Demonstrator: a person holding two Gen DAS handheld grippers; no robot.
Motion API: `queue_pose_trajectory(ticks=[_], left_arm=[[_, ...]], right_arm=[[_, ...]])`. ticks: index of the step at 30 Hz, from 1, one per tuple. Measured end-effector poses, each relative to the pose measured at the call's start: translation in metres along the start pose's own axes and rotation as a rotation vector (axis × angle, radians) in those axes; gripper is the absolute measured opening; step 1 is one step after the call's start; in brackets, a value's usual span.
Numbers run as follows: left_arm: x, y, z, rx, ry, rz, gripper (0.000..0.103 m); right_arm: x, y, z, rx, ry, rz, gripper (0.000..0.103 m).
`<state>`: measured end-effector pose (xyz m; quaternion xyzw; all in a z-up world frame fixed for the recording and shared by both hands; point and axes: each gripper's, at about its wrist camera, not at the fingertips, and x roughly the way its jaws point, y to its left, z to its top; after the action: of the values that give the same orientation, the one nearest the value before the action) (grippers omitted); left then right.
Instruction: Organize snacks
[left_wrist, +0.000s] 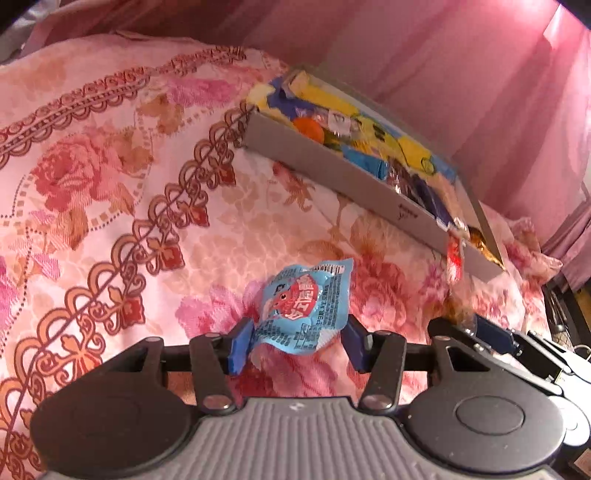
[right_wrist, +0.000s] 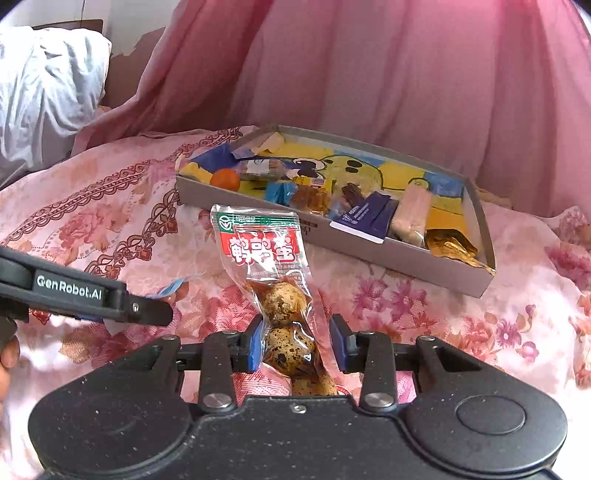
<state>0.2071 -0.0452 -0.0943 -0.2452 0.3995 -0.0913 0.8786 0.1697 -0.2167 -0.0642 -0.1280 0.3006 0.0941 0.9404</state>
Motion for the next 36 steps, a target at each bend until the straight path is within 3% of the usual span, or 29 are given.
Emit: queue_pose_trajectory(ticks=[2,8,16,19,29,30,31,36], left_arm=[[0.001,-0.001,0.001,-0.004,0.002,-0.004,0.023],[0.012,0.004,-0.001,-0.009,0.06,0.04,0.023],[0.015,0.009,0.001,-0.013,0.046,0.046,0.023],[0.017,0.008,0.004,0.001,0.029,0.045,0.034],[0.029,0.001,0.01,0.11,-0.022,0.057,0.042],[0.03,0.0,0.009,0.128,-0.03,0.063,0.04],[0.03,-0.002,0.009,0.146,-0.032,0.075,0.026],[0.028,-0.001,0.007,0.162,-0.046,0.075,0.018]], right_arm=[[0.001,0.002,-0.001,-0.006,0.01,0.009,0.038],[0.008,0.008,-0.004,-0.03,0.048,0.018,0.038],[0.01,0.008,-0.004,-0.025,0.063,0.023,0.039],[0.01,0.009,-0.004,-0.028,0.063,0.025,0.039],[0.011,0.009,-0.004,-0.041,0.056,0.027,0.039],[0.011,0.009,-0.004,-0.043,0.055,0.027,0.039],[0.012,0.009,-0.004,-0.045,0.055,0.027,0.039],[0.013,0.011,-0.004,-0.067,0.048,0.021,0.039]])
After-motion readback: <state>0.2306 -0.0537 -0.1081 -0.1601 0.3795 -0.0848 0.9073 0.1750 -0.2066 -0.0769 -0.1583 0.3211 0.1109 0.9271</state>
